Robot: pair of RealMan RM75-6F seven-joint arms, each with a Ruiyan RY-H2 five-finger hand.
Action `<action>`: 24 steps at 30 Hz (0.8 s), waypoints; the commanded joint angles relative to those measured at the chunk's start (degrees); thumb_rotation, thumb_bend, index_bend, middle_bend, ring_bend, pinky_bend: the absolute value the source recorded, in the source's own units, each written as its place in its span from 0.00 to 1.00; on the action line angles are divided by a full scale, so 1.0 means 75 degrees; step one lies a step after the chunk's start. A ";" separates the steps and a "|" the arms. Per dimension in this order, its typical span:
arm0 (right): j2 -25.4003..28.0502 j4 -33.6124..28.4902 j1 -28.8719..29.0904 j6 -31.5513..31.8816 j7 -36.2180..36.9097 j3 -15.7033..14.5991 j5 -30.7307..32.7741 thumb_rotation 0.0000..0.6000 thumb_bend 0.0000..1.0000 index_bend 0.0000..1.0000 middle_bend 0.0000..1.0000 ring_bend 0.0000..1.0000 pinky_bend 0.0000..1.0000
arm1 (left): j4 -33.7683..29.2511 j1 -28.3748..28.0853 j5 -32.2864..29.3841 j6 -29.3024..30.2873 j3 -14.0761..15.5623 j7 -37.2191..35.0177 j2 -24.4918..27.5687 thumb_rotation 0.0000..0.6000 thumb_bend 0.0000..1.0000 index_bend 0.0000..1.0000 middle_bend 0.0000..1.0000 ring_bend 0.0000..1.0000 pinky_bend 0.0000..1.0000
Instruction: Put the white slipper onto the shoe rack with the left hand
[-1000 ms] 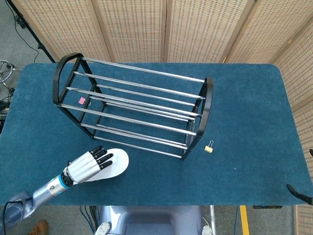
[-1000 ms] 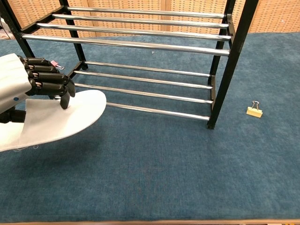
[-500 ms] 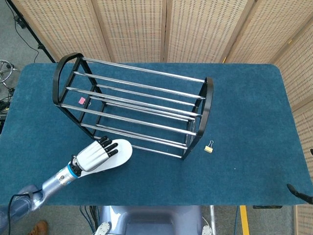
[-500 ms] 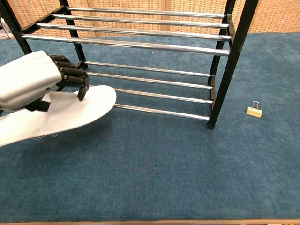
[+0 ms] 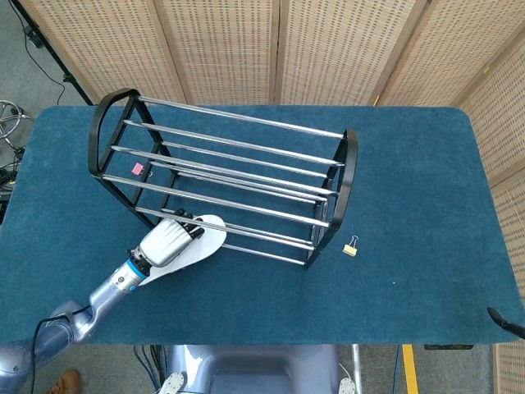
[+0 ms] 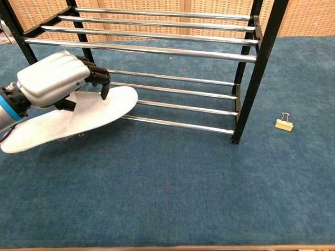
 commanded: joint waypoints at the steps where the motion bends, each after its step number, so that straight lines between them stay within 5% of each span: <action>1: 0.0014 0.0002 -0.0002 -0.0012 0.0022 -0.0004 -0.0001 1.00 0.00 0.00 0.00 0.00 0.00 | 0.0019 -0.0060 -0.0122 -0.0106 -0.0088 0.0041 -0.0075 1.00 0.51 0.57 0.45 0.46 0.43; 24: 0.0050 0.0060 0.0092 -0.0242 0.0137 0.0051 0.0211 1.00 0.00 0.00 0.00 0.00 0.00 | -0.0309 -0.0940 -0.1558 -0.1880 -0.1173 0.0463 -0.0334 1.00 0.50 0.57 0.45 0.46 0.44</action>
